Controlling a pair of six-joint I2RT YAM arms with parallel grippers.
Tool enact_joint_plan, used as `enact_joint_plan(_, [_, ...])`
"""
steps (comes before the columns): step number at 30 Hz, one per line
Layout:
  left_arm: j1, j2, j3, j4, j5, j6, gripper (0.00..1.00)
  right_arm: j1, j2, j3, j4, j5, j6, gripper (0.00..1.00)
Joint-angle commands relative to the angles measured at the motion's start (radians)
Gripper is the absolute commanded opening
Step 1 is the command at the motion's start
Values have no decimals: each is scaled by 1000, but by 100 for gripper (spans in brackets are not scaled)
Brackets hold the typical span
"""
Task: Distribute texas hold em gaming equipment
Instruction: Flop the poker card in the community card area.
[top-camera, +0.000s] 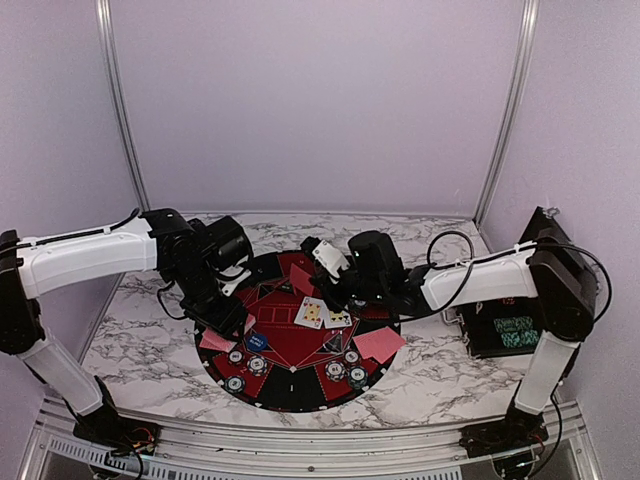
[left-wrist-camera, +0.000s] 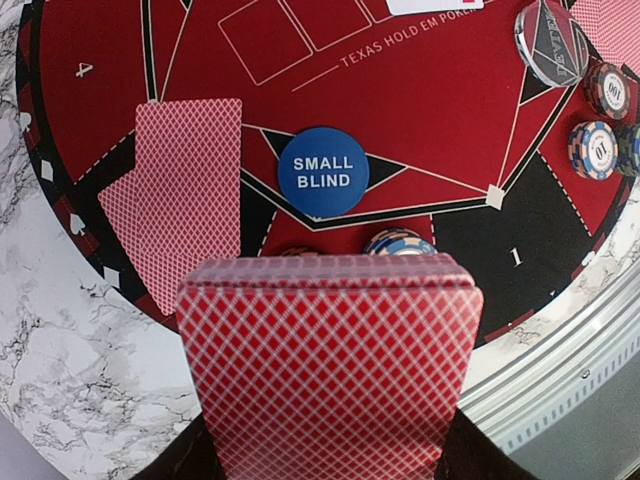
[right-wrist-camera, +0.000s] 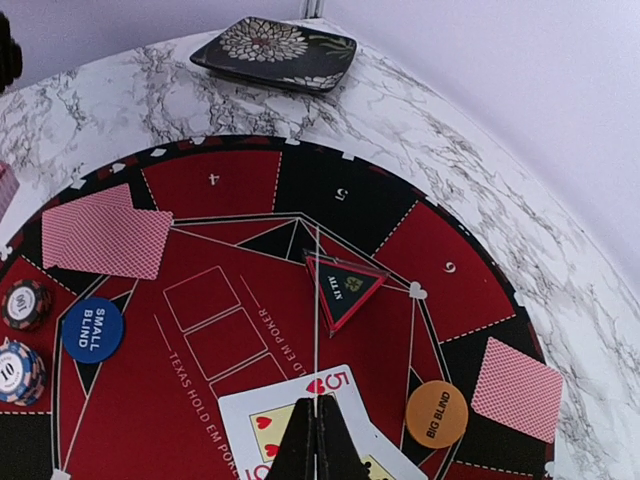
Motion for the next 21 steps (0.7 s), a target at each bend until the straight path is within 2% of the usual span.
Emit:
enact_joint_plan(1, [5,-41,-8,-3,-4,-4,52,20,31,15,48,62,-131,0])
enact_joint_plan(12, [10,-37,-5,0,-1,2,52,57,102,36,53,76,-240,0])
enact_joint_plan(21, [11,-32,-3,-1,2,5,52,104,156,50,68,155,-305,0])
